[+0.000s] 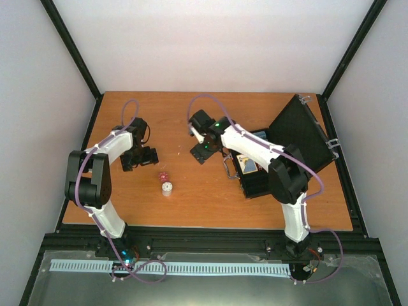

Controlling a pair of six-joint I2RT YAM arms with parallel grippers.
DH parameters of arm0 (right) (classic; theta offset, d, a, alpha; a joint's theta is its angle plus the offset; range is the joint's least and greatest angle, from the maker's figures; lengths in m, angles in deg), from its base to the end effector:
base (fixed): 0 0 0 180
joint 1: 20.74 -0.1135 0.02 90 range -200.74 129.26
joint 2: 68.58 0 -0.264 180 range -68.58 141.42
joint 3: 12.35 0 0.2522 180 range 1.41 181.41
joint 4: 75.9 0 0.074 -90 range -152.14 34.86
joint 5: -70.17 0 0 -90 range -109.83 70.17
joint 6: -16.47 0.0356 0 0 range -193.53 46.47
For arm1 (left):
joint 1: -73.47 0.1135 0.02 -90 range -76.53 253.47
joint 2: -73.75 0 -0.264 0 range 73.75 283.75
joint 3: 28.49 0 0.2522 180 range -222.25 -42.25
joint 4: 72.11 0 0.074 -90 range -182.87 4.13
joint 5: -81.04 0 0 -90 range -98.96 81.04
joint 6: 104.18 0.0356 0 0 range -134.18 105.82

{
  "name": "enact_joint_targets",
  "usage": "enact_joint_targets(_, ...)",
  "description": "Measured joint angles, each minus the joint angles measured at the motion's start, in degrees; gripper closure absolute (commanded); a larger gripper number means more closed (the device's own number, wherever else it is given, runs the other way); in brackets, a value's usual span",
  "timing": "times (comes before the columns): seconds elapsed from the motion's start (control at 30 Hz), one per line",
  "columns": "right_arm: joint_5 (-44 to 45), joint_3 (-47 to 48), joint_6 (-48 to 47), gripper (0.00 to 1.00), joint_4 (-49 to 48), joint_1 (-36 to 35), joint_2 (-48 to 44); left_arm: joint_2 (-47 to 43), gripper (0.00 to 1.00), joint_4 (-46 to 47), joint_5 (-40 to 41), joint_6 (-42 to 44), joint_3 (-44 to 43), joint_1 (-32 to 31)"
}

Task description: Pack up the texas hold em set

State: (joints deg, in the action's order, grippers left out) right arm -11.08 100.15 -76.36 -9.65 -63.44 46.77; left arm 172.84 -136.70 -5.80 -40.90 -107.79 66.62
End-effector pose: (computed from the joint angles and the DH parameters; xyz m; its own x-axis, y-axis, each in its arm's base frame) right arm 0.3152 0.2835 0.2375 -0.6546 -0.6704 -0.3493 -0.6635 0.7310 -0.1596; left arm 0.3078 -0.0350 0.1798 -0.9337 -0.3400 -0.1121 -0.3427 0.9394 0.0050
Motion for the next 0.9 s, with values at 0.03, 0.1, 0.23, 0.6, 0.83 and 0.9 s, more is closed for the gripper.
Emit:
enact_joint_targets(0.03, -1.9, 0.7, 0.4, 0.04, 0.3, -1.1, 0.2, 0.0, 0.00, 0.0, 0.0, 0.0, -0.1, 0.0)
enact_joint_targets(0.1, -6.5, 2.3, 1.1, 0.05, 0.5, -3.6, 0.8, 0.0, 0.00, 0.0, 0.0, 0.0, -0.3, 0.0)
enact_joint_targets(0.23, -14.3, 5.4, 2.4, 0.06, 0.5, -7.9, 2.8, 0.0, 0.00, 0.0, 0.5, 0.0, -0.7, 0.0)
enact_joint_targets(0.6, -24.2, 13.7, 5.2, 0.10, -0.2, -11.0, 11.4, 0.2, 0.00, -0.1, 2.2, 0.0, -0.6, 0.0)
enact_joint_targets(0.83, -23.8, 20.3, 6.6, 0.10, -0.3, -14.0, 19.0, 0.2, 0.00, -0.1, 2.9, -0.1, -0.6, 0.0)
enact_joint_targets(0.9, -22.8, 22.4, 7.0, 0.12, -0.2, -15.4, 21.0, 0.0, 0.00, -0.1, 2.9, -0.2, -0.5, 0.0)
